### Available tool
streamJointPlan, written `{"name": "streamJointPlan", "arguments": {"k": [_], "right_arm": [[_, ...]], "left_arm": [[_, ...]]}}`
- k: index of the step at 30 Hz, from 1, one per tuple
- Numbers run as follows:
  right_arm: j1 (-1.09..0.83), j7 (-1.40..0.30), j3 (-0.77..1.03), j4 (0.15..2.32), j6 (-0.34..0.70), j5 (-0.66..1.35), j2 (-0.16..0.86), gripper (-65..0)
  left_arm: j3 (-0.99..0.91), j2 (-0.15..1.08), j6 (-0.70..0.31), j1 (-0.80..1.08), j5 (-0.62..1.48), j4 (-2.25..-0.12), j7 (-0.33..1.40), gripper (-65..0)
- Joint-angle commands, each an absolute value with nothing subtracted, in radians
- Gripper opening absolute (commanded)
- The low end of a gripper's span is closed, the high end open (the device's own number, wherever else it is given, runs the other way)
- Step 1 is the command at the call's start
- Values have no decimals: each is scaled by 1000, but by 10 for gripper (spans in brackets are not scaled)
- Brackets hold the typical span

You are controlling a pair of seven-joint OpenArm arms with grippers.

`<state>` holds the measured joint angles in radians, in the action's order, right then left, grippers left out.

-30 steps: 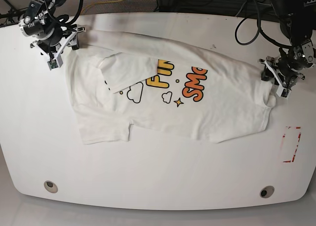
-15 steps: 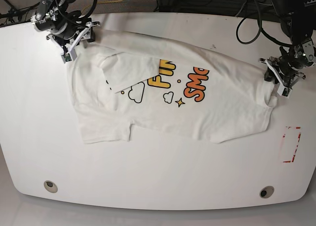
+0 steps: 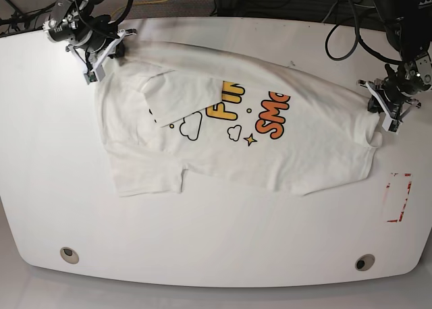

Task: Fold the T-shirt properly
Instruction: 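Drag the held shirt edge with both grippers to straighten it, then release the shirt with the left gripper and raise it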

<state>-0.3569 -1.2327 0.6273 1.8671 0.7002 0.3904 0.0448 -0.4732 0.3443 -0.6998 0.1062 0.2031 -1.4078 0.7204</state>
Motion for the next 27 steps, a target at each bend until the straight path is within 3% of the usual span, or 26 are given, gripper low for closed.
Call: {"name": "streamJointPlan", "arguments": {"k": [1,10,16,24,27], "right_arm": [[-357,-1231,634,1874,698,372,87,-650],[-328,-1231,631,1836,698,372,219,-650],[-309,-1228,630,1747,698,374,309,-650],[-314,-1202,628,1718,698,375,340,-650],[-314,-1202,628,1719,698,374,340,-650]], "left_arm": [[-486,384,-698,131,214,-1469,716,-650],[-610,397,-698,257,216,-1604,722,-650],[-757,423,-698,303,208,-1600,848,-644],[-869,426,-698,384,214,-1646,878,-325],[-909,426,-698,389,216,-1649,878,-262]]}}
